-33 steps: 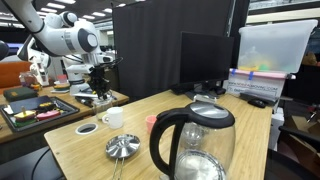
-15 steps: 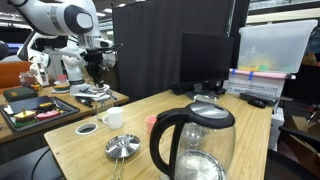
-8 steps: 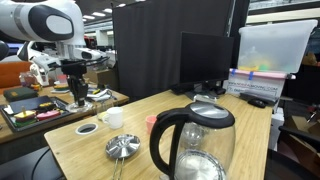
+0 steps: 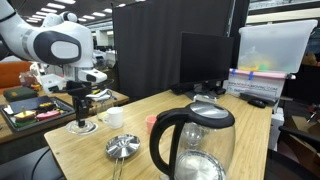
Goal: Remove the lid from the jar and put it on the table
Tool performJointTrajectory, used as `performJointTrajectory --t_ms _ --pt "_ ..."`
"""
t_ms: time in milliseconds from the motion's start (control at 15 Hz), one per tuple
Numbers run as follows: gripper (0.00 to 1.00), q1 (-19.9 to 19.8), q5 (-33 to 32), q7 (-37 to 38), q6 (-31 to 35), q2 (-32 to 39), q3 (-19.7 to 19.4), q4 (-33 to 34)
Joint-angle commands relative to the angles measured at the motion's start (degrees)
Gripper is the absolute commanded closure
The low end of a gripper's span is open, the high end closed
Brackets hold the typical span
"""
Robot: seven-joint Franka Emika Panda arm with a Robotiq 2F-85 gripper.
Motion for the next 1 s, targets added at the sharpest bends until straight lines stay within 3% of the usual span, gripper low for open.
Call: performJointTrajectory --t_ms 0,67,133,200,400,600,667,800,933 --pt "0.92 -1.01 3.39 -2.38 2.67 6.45 0.39 3.39" --pt "0.92 -1.07 3.99 -2.74 2.86 7.78 0.46 4.13" --pt "0.43 -1.08 4.64 -2.85 2.59 8.56 0.61 4.75" --pt "0.42 -1.05 4.66 -2.75 2.45 9.20 0.61 5.29" --pt "0.23 -0.76 3.12 -2.32 2.02 7.64 0.52 5.83" --pt "0.03 -0.82 8.11 -6.97 -0.22 2.79 2.17 6.90" --pt "0.20 -0.58 4.99 -3.51 2.12 6.01 1.33 7.21" --pt "0.06 -0.43 6.55 -4.75 0.53 3.08 2.07 7.35" --pt "0.03 -0.51 6.59 -4.98 0.24 2.59 2.07 6.92"
